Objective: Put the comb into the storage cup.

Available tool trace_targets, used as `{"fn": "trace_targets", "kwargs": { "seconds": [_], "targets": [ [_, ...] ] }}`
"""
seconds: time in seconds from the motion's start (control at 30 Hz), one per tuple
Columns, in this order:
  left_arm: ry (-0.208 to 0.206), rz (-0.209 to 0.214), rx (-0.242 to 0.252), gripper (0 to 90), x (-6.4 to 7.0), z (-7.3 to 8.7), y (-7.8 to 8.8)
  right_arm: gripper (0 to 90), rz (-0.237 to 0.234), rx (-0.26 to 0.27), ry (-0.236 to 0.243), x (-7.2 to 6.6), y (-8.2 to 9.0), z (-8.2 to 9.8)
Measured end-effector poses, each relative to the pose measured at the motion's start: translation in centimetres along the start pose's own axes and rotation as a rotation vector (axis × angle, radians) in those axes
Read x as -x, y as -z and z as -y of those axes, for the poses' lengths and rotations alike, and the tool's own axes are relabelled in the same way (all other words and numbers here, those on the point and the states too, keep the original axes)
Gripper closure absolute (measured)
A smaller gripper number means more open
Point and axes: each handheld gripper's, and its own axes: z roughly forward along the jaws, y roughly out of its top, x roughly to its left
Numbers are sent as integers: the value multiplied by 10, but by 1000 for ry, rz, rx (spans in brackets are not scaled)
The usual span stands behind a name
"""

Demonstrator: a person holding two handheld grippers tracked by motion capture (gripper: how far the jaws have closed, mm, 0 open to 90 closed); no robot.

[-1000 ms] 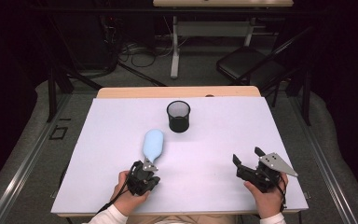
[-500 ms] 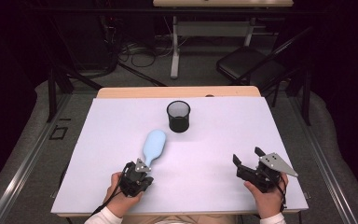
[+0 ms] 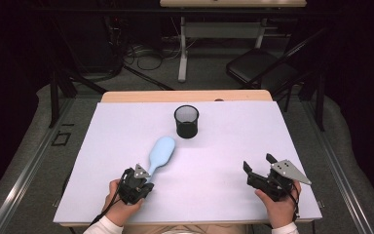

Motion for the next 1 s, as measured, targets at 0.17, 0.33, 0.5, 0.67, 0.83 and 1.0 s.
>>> {"fn": "trace_targets", "kwargs": {
  "seconds": [0.17, 0.33, 0.5, 0.67, 0.83, 1.0],
  "targets": [
    [8, -13, -1, 900, -3, 2, 2, 143, 1, 1, -3, 0, 0, 0],
    [14, -26, -4, 900, -5, 3, 3, 143, 1, 1, 0, 0, 0, 0],
    [21, -33, -7, 900, -7, 4, 4, 143, 1, 1, -1, 0, 0, 0],
    [22, -43, -9, 900, -10, 5, 5, 143, 1, 1, -1, 0, 0, 0],
    [35, -56, -8, 900, -13, 5, 5, 143, 1, 1, -1, 0, 0, 0],
    [43, -63, -6, 899, -17, 6, 6, 143, 1, 1, -1, 0, 0, 0]
  ]
}}
